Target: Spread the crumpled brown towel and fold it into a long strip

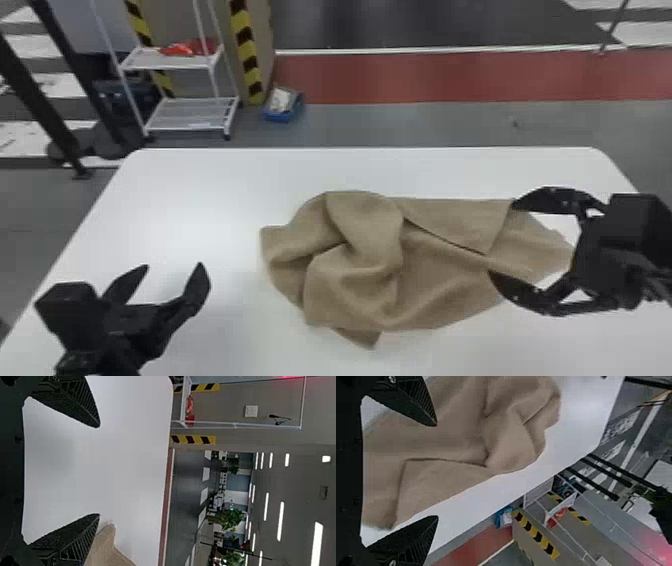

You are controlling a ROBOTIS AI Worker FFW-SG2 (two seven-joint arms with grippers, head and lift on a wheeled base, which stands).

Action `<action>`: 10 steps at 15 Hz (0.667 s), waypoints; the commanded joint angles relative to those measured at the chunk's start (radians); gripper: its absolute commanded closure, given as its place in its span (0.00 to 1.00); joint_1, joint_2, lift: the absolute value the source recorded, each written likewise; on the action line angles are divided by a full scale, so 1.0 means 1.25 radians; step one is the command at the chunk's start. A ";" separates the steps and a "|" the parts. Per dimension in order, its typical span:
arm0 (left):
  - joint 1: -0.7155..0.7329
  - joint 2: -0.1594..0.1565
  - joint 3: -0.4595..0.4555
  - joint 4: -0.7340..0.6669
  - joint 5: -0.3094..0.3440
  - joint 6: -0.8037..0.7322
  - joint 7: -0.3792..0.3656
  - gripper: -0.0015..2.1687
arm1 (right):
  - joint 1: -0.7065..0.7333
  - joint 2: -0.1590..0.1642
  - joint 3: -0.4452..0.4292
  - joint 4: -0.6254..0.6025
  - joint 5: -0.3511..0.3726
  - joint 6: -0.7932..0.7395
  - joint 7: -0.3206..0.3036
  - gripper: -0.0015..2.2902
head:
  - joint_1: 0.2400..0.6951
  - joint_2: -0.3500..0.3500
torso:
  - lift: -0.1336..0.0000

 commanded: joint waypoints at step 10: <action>0.051 -0.002 0.033 -0.089 0.019 0.028 -0.005 0.03 | 0.053 -0.032 0.251 -0.034 0.192 -0.194 0.060 0.15 | 1.00 1.00 | 0.07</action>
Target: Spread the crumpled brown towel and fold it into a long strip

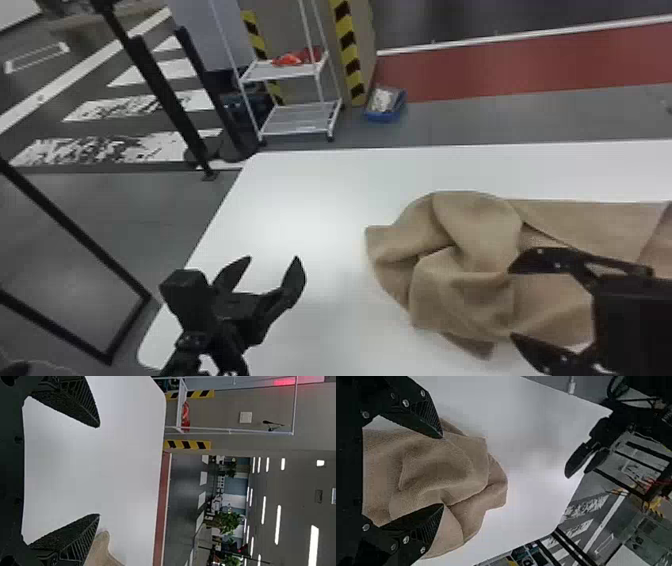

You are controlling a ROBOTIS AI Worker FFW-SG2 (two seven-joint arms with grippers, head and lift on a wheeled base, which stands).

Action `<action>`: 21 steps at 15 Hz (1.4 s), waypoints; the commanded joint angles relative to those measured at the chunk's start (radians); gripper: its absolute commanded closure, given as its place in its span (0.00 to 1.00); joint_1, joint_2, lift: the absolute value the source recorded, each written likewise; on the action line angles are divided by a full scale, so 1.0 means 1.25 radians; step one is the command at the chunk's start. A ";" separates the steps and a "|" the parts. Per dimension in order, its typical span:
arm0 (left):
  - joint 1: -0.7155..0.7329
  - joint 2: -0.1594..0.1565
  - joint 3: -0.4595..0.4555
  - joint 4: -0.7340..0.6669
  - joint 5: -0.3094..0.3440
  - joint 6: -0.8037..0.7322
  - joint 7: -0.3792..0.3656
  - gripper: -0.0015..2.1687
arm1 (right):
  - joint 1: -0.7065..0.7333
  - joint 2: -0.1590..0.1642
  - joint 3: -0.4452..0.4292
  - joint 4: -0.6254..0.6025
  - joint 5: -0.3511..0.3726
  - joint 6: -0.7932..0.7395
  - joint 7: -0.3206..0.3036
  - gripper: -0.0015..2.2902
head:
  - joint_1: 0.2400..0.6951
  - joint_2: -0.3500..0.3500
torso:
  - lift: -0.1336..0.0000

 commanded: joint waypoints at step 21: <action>0.009 -0.002 0.012 0.001 0.020 0.000 -0.001 0.03 | -0.057 -0.002 0.157 0.199 0.265 -0.141 0.004 0.29 | 1.00 1.00 | 0.07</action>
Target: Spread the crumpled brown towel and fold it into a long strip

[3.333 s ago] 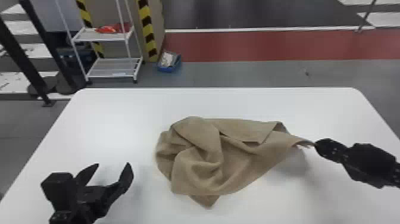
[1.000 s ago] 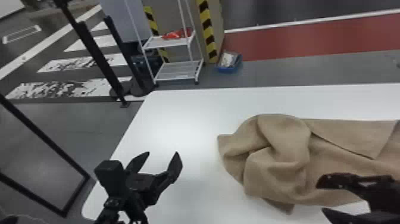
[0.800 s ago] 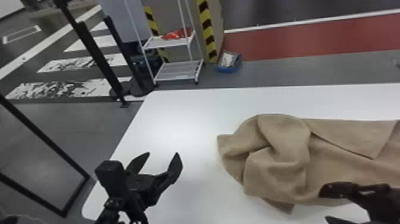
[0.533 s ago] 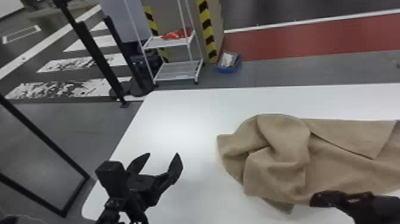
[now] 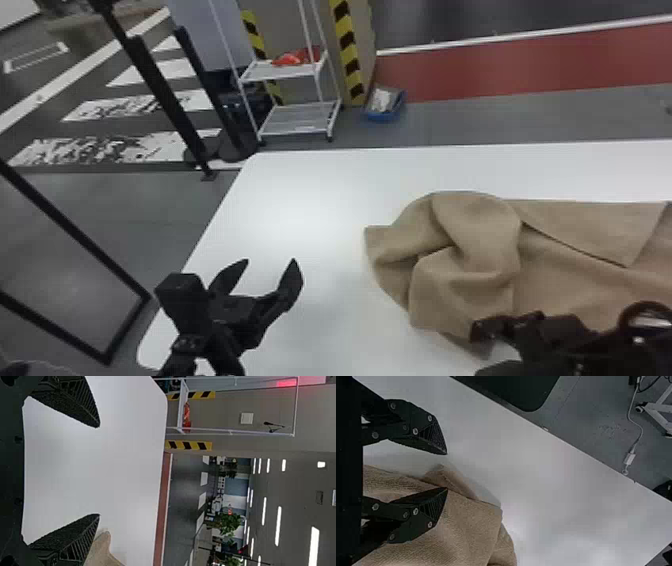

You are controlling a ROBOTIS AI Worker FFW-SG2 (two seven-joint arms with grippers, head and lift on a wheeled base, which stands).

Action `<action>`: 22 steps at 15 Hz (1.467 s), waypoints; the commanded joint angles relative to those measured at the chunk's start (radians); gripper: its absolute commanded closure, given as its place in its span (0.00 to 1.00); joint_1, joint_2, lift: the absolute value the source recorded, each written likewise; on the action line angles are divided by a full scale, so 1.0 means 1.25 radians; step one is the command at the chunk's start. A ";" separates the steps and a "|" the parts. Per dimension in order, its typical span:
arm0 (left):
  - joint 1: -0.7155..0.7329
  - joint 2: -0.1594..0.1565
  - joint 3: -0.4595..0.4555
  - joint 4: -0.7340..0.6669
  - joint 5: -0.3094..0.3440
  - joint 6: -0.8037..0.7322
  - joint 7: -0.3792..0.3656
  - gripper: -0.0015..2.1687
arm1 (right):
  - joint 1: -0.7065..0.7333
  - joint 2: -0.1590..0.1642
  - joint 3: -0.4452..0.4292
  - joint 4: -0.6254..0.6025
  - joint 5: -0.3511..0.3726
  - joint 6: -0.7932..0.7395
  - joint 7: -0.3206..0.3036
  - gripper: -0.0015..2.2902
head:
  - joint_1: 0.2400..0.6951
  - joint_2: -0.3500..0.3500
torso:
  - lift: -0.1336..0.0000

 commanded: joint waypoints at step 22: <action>-0.025 -0.002 0.017 0.033 0.018 0.002 0.000 0.03 | -0.036 0.011 0.008 0.054 0.069 0.010 0.004 0.51 | 1.00 1.00 | 0.07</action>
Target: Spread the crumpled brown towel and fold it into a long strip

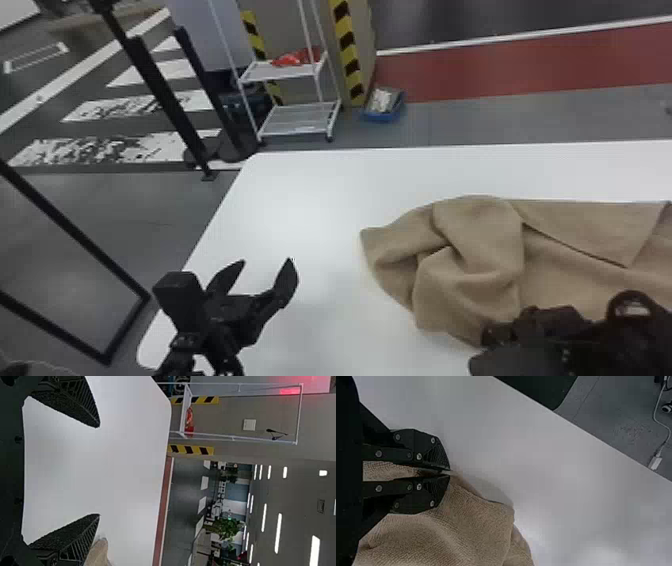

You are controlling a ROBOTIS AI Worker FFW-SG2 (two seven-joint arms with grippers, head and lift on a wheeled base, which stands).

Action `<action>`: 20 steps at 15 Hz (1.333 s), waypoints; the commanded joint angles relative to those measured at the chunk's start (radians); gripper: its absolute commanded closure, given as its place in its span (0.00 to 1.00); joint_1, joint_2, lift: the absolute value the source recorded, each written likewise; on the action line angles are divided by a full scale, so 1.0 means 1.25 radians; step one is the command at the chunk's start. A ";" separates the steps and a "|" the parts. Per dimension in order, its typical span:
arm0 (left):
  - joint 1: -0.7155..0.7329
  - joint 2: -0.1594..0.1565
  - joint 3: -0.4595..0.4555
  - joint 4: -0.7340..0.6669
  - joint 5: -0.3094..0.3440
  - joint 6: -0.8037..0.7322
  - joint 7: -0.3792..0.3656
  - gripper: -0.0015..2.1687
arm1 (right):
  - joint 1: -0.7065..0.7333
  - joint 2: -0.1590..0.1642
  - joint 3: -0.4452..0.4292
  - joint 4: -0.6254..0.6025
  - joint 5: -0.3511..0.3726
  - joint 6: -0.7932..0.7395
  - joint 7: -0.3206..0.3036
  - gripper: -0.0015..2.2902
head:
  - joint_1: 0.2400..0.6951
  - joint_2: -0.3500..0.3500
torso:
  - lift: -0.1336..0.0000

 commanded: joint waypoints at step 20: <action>-0.002 -0.002 0.016 -0.002 0.029 0.012 0.000 0.03 | -0.050 0.081 0.025 0.082 -0.389 0.095 0.004 0.00 | 1.00 1.00 | 0.07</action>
